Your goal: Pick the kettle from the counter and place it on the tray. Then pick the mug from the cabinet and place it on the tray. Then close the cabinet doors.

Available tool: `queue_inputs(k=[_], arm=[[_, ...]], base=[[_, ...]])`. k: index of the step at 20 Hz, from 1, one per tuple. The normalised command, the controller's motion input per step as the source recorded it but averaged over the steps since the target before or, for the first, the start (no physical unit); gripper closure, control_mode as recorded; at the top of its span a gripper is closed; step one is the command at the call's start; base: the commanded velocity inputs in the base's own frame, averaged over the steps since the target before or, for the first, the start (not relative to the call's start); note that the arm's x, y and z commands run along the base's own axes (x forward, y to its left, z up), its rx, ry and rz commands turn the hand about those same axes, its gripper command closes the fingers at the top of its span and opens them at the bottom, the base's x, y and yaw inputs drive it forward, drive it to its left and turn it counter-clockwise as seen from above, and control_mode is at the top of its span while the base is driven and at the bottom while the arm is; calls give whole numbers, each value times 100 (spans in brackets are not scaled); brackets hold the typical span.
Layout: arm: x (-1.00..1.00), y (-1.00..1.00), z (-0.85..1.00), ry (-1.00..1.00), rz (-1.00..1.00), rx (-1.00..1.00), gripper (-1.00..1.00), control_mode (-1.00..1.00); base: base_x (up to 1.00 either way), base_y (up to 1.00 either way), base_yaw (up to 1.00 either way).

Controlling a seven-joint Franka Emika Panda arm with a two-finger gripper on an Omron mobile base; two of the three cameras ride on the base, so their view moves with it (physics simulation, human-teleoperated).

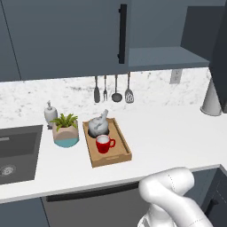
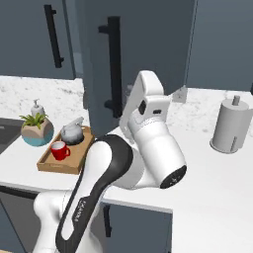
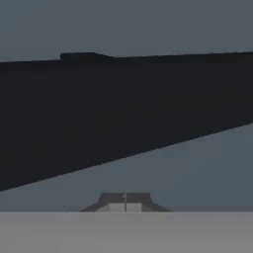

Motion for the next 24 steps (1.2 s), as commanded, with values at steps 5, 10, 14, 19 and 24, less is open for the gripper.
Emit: queue_inputs(k=[5,10,14,19,24], arm=[[92,100,17,7,-1,-2,100,-100],[98,100,24,22,0,-11,100,-100],[100,97,1,33,-8,-20,100,-100],[100,57,0,25,-13,-14,100,-100],[100,56,-18,6,-24,-16,100,-100]], base=[[0,0,0],[0,0,0],[0,0,0],[0,0,0],[0,0,0]])
